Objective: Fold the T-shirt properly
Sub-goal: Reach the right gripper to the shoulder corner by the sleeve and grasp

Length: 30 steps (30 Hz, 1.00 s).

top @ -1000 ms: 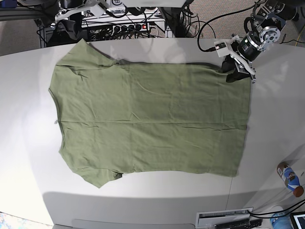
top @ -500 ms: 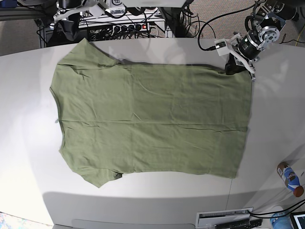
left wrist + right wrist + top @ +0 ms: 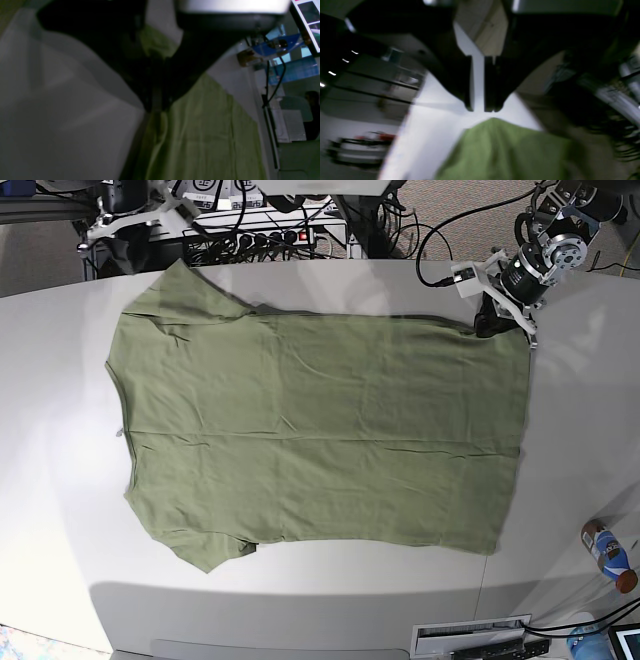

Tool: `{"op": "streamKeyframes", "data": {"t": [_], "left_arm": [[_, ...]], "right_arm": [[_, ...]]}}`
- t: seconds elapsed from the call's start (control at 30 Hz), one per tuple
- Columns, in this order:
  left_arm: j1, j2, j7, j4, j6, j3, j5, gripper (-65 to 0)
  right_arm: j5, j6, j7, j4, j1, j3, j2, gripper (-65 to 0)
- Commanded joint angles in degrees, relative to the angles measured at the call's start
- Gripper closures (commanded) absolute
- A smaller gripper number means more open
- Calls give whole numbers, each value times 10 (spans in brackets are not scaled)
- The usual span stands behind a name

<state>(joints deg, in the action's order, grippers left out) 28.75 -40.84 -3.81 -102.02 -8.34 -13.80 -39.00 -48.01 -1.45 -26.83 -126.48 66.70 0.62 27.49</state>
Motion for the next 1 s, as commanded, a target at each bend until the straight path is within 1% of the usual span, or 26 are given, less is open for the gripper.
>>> {"op": "streamKeyframes", "data": {"t": [0.0,0.07,0.17,0.27,0.3,0.37,0.47,0.5,0.57,0.67,0.77,0.83,0.9,0.97], "left_arm": [[8,-9,-8,1,-20,0,0,0],[8,-9,-4,1,-19,0,0,0],[8,-9,-4,1,-20,0,0,0],[8,-9,-5,1,-20,0,0,0],[8,-9,-4,1,-20,0,0,0],[8,-9,-4,1,-20,0,0,0],[8,-9,-4,1,-19,0,0,0],[8,-9,-4,1,-19,0,0,0],[8,-9,-5,1,-20,0,0,0],[8,-9,-4,1,-20,0,0,0],[8,-9,-4,1,-20,0,0,0],[8,-9,-5,1,-20,0,0,0],[8,-9,-5,1,-20,0,0,0],[8,-9,-5,1,-20,0,0,0]], "right_arm": [[11,2,5,-10,0,0,8,-78],[45,27,4,-9,-19,-3,14,-78],[73,42,-3,-9,-50,-4,14,-78],[100,89,-17,-9,-61,-4,14,-78],[101,96,-17,-5,-61,-4,14,-83],[93,96,-17,11,-61,-3,14,-83],[52,95,-27,30,-72,-3,14,-83],[35,94,-40,29,-72,-3,14,-82],[30,93,-51,29,-72,-3,9,-82],[58,94,-38,29,-79,-3,8,-83],[106,96,-59,38,-110,-1,9,-86],[121,101,-77,49,-128,-1,13,-123],[131,106,-78,57,-139,-1,18,-171],[130,111,-78,68,-146,-1,19,-190]]}}
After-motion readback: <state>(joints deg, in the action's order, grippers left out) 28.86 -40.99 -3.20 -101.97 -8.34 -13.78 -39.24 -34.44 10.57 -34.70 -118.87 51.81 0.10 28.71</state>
